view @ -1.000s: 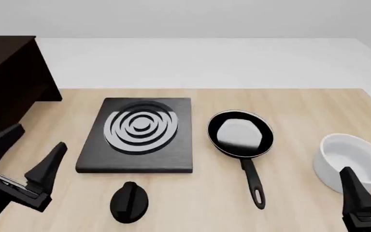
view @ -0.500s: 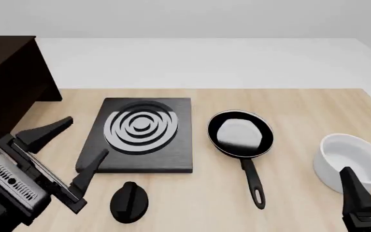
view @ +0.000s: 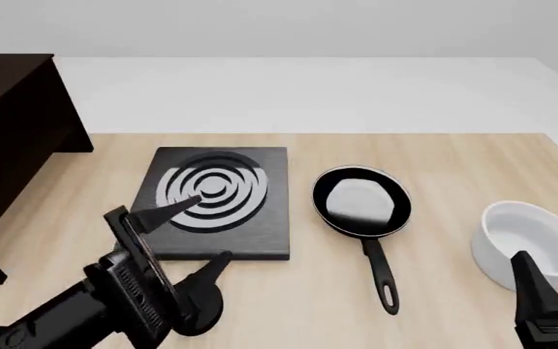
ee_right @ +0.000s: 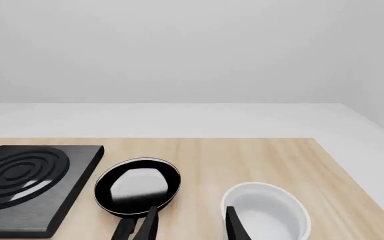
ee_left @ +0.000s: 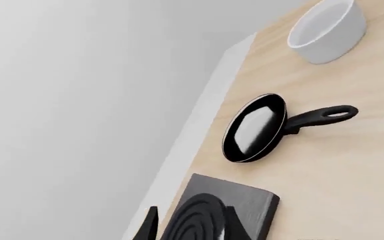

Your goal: Put the frying pan under the cabinet shelf.

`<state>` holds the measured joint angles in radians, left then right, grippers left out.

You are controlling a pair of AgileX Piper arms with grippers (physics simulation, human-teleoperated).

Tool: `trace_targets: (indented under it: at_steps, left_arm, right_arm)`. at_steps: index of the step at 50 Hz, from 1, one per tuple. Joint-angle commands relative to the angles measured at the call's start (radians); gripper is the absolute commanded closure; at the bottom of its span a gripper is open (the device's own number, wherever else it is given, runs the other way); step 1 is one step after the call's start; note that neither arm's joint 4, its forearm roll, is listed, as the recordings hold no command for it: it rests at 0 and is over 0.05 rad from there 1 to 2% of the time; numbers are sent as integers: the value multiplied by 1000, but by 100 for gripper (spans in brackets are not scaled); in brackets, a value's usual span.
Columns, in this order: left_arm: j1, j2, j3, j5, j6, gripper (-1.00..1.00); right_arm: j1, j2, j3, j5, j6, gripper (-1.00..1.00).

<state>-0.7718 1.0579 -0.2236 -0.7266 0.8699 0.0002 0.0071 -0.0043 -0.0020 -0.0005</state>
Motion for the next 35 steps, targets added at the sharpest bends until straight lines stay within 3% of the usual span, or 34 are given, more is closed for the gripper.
trace_targets:
  at_steps: [1, 14, 35]
  left_arm:
    - [-94, 185, -27, -94, 140, -100]
    - [-185, 319, -38, -157, 257, -100]
    - [-236, 433, -71, -197, 366, -100]
  right_arm:
    - [0, 0, 0, 0, 0, -100]
    - [0, 0, 0, 0, 0, -100]
    - [0, 0, 0, 0, 0, -100]
